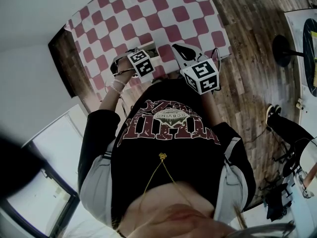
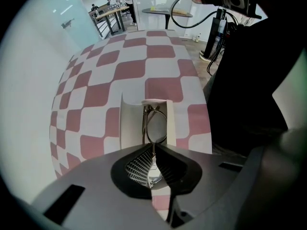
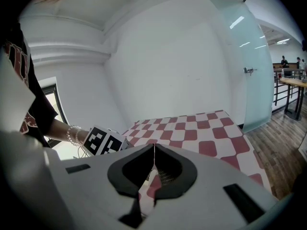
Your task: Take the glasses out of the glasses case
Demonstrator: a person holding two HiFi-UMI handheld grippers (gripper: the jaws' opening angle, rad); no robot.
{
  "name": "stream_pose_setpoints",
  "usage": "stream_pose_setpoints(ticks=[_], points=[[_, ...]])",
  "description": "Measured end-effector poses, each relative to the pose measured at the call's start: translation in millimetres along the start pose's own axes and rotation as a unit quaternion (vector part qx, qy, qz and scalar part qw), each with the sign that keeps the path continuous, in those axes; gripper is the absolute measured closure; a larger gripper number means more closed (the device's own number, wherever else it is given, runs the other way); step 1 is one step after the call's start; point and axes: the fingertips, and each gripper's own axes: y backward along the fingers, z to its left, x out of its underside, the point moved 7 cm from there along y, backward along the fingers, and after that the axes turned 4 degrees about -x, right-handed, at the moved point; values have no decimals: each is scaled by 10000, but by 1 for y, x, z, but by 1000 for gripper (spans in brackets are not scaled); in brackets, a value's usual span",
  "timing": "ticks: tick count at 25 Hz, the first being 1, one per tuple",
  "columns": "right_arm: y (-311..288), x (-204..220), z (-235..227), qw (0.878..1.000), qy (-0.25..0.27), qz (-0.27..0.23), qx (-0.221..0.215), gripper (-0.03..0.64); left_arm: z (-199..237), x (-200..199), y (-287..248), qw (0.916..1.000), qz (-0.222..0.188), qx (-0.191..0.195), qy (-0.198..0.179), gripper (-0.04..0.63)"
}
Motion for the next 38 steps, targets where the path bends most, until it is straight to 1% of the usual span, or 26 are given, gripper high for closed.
stream_pose_setpoints(ticks=[23,28,32,38], points=[[-4,0,3,10000,56,43,-68,596,5,4,8,9992,-173,-276,248,568],[-7,0,5,9998,98,103,-130,597,5,5,13,9990,-207,-255,298,568],[-8,-1,8,9996,144,120,-194,597,4,7,19,9988,-218,-308,324,568],[-14,-2,12,9993,184,168,-279,597,4,9,29,9980,-338,-350,401,568]])
